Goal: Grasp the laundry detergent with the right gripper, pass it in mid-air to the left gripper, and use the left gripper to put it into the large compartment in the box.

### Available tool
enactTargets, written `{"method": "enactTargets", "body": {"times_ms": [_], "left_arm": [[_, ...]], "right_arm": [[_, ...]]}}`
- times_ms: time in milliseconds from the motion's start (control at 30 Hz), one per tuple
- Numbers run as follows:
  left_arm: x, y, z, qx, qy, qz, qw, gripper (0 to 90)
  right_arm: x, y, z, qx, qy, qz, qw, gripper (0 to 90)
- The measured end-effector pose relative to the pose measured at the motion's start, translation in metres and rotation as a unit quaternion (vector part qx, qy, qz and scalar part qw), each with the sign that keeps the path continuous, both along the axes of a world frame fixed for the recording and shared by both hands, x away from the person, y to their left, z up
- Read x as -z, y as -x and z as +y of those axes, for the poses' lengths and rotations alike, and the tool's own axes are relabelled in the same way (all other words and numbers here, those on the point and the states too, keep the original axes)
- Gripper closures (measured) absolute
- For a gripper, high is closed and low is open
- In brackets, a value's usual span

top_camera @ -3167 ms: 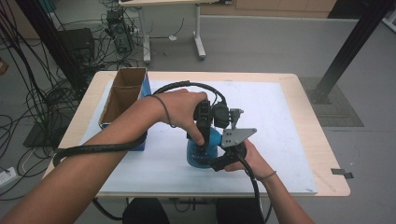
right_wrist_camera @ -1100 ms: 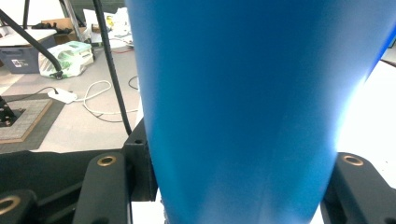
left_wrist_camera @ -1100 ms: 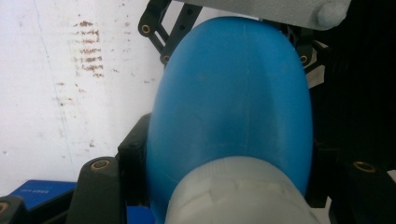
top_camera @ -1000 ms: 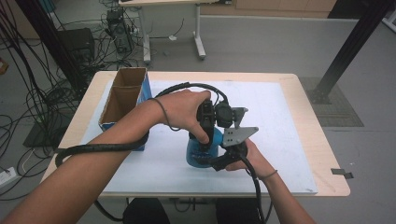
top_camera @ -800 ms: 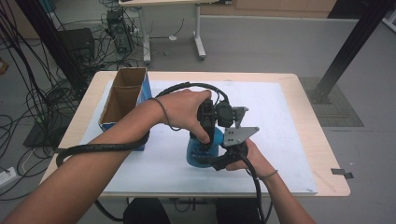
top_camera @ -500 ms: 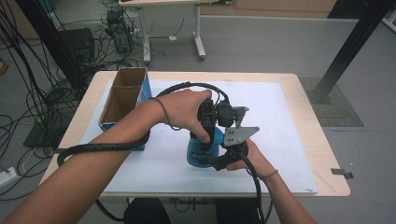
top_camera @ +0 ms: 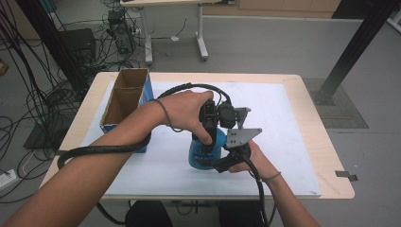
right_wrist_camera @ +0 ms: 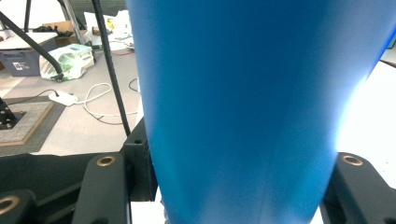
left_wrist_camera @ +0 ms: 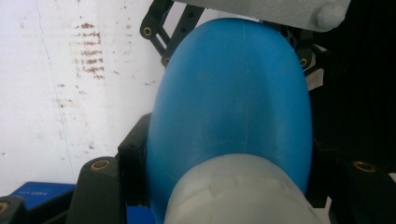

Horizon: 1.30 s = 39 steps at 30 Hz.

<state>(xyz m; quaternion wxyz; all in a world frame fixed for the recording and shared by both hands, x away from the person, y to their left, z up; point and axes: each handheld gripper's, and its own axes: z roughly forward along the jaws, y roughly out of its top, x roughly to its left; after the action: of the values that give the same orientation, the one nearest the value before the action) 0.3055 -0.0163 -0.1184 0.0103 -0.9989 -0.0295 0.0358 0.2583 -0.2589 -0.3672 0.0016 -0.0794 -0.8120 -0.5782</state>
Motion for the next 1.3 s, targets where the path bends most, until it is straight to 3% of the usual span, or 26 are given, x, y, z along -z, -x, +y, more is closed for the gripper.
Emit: {"method": "enactTargets", "body": {"times_ms": [1300], "left_arm": [[-0.0025, -0.0021, 0.0041, -0.003, 0.012, 0.000, 0.9999, 37.1]], "right_arm": [[-0.0010, 0.0014, -0.0019, 0.007, -0.004, -0.001, 1.0000, 40.9]]}}
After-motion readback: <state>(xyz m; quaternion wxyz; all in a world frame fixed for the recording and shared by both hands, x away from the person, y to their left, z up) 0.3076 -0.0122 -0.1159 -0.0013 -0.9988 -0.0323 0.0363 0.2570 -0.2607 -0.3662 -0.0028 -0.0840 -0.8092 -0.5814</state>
